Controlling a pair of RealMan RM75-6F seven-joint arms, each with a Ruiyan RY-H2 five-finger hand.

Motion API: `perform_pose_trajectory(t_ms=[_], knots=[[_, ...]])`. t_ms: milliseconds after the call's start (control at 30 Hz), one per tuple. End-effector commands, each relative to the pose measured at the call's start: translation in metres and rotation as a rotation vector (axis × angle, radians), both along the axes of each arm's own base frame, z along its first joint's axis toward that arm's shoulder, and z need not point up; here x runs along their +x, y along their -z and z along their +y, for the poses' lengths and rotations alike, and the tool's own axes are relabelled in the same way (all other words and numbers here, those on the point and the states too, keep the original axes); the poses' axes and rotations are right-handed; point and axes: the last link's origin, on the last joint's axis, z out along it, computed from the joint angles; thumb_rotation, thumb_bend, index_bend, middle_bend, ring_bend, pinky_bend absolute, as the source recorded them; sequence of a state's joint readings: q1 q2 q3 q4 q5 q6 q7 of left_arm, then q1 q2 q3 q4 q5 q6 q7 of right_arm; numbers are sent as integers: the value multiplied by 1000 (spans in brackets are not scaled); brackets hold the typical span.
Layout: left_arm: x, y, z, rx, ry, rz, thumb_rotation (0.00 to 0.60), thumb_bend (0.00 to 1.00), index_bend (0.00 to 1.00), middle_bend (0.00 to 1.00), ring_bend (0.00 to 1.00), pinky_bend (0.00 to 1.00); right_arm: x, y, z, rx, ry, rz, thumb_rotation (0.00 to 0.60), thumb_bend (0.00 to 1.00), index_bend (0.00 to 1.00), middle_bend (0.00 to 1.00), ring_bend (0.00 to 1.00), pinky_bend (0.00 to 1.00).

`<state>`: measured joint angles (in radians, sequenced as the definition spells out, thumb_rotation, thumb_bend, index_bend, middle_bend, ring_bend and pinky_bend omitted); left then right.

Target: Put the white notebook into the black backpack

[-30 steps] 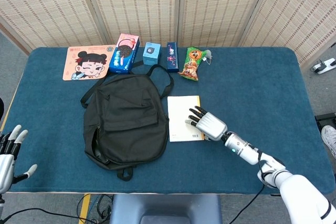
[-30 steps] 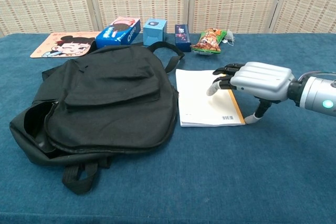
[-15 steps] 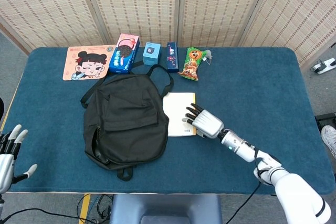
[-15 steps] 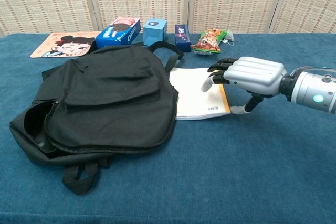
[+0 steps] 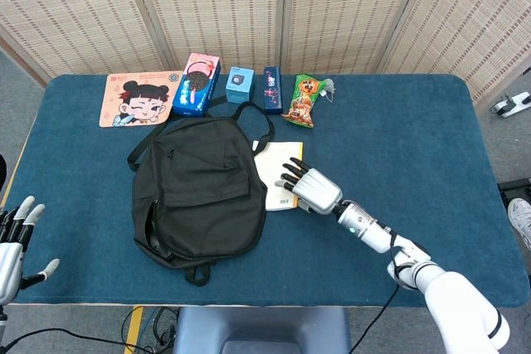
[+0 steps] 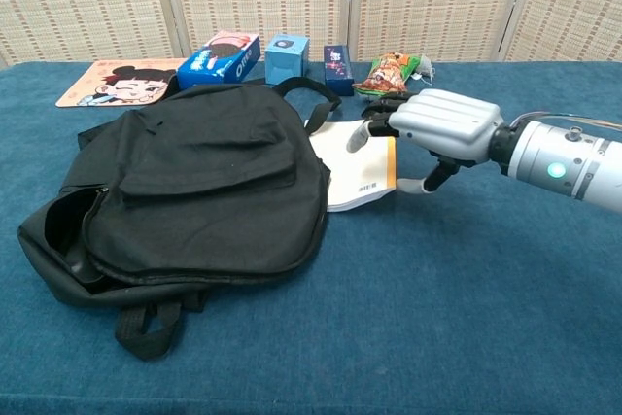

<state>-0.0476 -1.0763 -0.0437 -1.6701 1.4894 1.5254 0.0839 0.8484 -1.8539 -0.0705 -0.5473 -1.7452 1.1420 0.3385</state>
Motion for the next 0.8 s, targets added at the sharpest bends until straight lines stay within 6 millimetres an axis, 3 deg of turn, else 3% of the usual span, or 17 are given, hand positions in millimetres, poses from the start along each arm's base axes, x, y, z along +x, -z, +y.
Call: perform_pose_trajectory(t_ms=[33,500,800], knots=[[0,1,0,-2,-2,-2,600,205,59,0,8,32,3,4,0,6,4,2,600,307,258,275,110,66],[-1,0,1,1,-2,-11,600,205,68,0,8,32,23,18,-5,5,-1,-18,600,355,431,332,119,66],[-2,1,2,0,-3,-13,600,205,68,0,8,32,24,17,-10,-17,23,-40,600,274,535,340,119,66]])
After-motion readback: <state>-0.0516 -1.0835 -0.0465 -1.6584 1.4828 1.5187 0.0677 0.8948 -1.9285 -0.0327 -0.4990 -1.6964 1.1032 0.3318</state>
